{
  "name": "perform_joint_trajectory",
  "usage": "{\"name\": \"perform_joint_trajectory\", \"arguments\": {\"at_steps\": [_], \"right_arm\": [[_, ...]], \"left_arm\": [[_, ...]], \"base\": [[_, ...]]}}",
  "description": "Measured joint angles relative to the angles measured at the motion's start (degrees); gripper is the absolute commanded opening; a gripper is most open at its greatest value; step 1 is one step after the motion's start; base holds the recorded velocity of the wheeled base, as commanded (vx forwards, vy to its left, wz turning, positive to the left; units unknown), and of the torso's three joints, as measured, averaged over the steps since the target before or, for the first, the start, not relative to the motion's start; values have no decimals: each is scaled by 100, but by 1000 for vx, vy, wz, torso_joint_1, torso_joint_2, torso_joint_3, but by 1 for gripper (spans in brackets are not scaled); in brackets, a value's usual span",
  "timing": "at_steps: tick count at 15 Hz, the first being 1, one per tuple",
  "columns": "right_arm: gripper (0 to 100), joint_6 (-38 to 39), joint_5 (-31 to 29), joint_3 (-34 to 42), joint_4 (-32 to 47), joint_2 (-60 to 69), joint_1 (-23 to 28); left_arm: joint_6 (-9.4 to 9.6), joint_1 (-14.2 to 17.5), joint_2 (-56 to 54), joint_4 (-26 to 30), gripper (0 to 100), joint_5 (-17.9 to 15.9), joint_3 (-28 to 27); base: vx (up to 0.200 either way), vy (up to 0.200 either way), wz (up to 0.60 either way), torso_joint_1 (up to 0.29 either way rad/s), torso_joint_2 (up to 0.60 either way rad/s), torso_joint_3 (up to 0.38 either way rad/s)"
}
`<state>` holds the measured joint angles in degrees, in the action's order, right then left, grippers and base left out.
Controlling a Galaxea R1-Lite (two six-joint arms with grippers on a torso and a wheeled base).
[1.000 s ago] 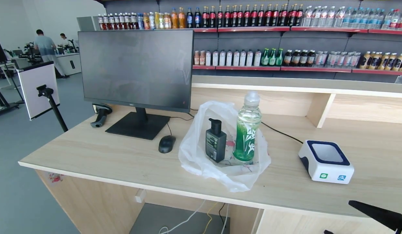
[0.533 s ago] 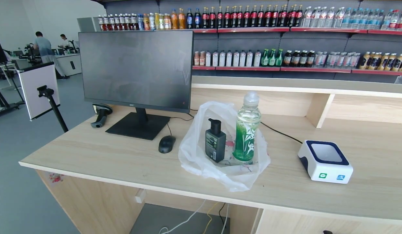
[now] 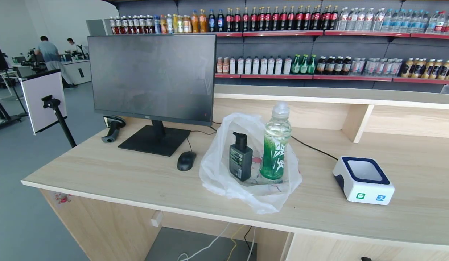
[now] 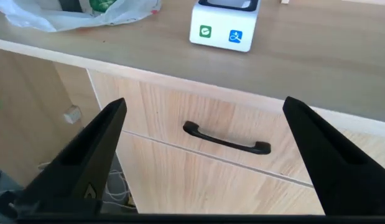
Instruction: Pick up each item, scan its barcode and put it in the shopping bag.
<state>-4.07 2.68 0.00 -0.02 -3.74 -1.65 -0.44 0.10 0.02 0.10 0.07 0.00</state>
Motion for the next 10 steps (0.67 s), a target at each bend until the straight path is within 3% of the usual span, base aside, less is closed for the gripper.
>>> {"name": "perform_joint_trajectory", "arguments": {"at_steps": [3,9,10], "right_arm": [[100,13,0,0,2,295,144],[100,85,-9,0,10,385,167],[100,77,-6,0,7,388,165]], "left_arm": [[0,0,0,0,100,0,0],[-2,-10,0,-7,100,0,0],[-2,-7,0,-7,100,0,0]], "base": [[0,0,0,0,0,0],[-200,0,0,10,2,1],[0,0,-600,-12,-2,7]]}}
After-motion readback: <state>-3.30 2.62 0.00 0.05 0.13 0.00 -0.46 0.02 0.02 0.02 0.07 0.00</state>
